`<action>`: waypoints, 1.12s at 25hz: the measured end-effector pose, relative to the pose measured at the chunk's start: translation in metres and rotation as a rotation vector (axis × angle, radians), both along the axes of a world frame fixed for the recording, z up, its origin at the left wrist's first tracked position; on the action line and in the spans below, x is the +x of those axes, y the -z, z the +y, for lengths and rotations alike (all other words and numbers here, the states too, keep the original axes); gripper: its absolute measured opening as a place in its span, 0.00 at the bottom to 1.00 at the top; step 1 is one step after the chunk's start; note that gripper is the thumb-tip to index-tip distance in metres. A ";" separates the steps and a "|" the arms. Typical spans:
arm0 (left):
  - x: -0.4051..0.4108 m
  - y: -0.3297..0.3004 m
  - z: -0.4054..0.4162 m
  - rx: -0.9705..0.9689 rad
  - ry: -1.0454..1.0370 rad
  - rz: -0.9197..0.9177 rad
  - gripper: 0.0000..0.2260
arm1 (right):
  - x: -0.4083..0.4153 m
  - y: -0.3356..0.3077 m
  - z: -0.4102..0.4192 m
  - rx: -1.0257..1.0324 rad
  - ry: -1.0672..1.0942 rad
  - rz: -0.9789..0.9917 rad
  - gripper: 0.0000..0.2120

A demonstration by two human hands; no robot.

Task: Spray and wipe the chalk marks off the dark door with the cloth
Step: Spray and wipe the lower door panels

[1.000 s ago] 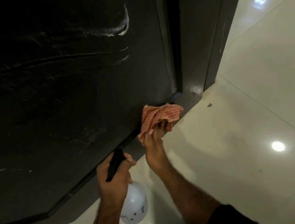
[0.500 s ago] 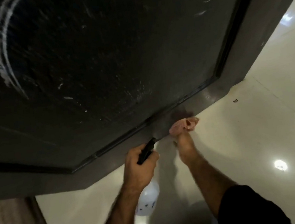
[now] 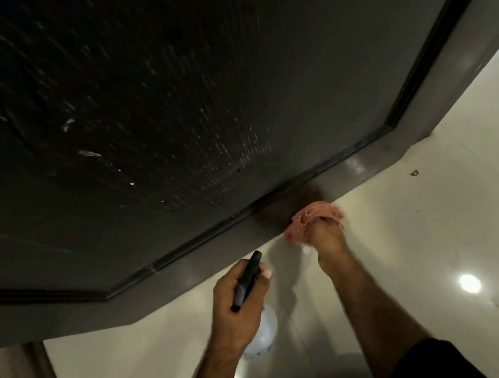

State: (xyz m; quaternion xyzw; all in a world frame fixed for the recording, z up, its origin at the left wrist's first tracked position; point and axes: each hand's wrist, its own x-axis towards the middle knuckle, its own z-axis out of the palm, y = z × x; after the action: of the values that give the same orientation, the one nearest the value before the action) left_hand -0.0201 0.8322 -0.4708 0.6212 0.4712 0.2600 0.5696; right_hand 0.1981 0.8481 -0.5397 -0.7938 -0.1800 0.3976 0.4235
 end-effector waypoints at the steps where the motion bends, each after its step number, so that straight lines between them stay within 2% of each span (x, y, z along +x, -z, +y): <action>1: 0.001 0.002 0.002 0.007 -0.004 0.014 0.11 | 0.004 -0.013 0.006 -0.027 0.059 -0.018 0.21; 3: 0.004 0.006 0.007 0.022 -0.012 0.027 0.14 | 0.007 -0.024 -0.001 0.227 0.422 -0.357 0.16; 5: 0.008 0.007 0.009 0.026 -0.057 0.035 0.13 | -0.006 -0.028 -0.019 0.400 0.366 -0.471 0.15; 6: 0.009 0.007 0.009 0.015 -0.089 0.039 0.12 | -0.021 -0.015 -0.025 0.389 0.215 -0.532 0.16; 7: 0.008 0.007 0.009 0.004 -0.119 0.038 0.12 | -0.029 -0.001 -0.025 0.275 0.086 -0.480 0.17; 8: 0.007 0.007 0.008 -0.002 -0.142 0.045 0.11 | -0.033 0.007 -0.023 0.136 0.038 -0.318 0.16; 10: 0.000 0.008 0.003 -0.009 -0.179 0.071 0.05 | -0.034 0.001 -0.018 -0.012 0.088 -0.089 0.14; 11: -0.004 0.010 0.001 -0.004 -0.199 0.086 0.05 | -0.033 -0.006 -0.013 0.047 0.139 -0.131 0.12; 12: -0.009 0.011 0.000 0.001 -0.214 0.092 0.06 | -0.035 -0.020 -0.009 0.202 0.182 -0.218 0.09; 14: -0.019 0.021 0.002 0.033 -0.216 0.079 0.06 | -0.047 -0.043 -0.008 0.536 0.183 -0.507 0.13; 15: -0.023 0.028 0.002 0.047 -0.215 0.074 0.09 | -0.059 -0.028 -0.013 0.573 0.097 -0.610 0.16; 17: -0.032 0.036 0.000 0.038 -0.222 0.066 0.14 | -0.069 0.018 -0.022 0.404 -0.169 -0.692 0.14; 19: -0.039 0.040 -0.003 0.023 -0.226 0.040 0.14 | -0.065 0.027 -0.023 0.163 -0.228 -0.462 0.09; 20: -0.043 0.040 -0.003 0.026 -0.216 0.019 0.13 | -0.063 0.018 -0.018 0.164 -0.199 -0.409 0.08; 21: -0.047 0.041 0.000 0.039 -0.209 0.016 0.11 | -0.064 0.005 -0.012 0.260 -0.148 -0.416 0.08; 22: -0.049 0.042 0.003 0.039 -0.203 0.016 0.09 | -0.068 -0.009 -0.007 0.439 -0.106 -0.460 0.07; 24: -0.054 0.050 0.008 0.045 -0.193 0.021 0.07 | -0.080 -0.033 -0.004 0.753 -0.124 -0.687 0.08; 25: -0.056 0.054 0.008 0.057 -0.191 0.029 0.07 | -0.087 -0.021 -0.006 0.761 -0.160 -0.778 0.09; 26: -0.057 0.057 0.004 0.059 -0.186 0.037 0.07 | -0.092 -0.001 -0.012 0.649 -0.207 -0.817 0.10; 27: -0.060 0.059 0.000 0.063 -0.185 0.043 0.06 | -0.092 0.017 -0.016 0.470 -0.297 -0.756 0.10; 28: -0.063 0.061 -0.006 0.070 -0.181 0.030 0.06 | -0.092 0.024 -0.019 0.255 -0.337 -0.596 0.10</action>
State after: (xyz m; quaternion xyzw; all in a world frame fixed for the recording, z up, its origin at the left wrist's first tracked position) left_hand -0.0826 0.8265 -0.5317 0.5996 0.5245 0.3174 0.5144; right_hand 0.1057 0.8294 -0.5635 -0.7748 -0.4717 0.1875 0.3768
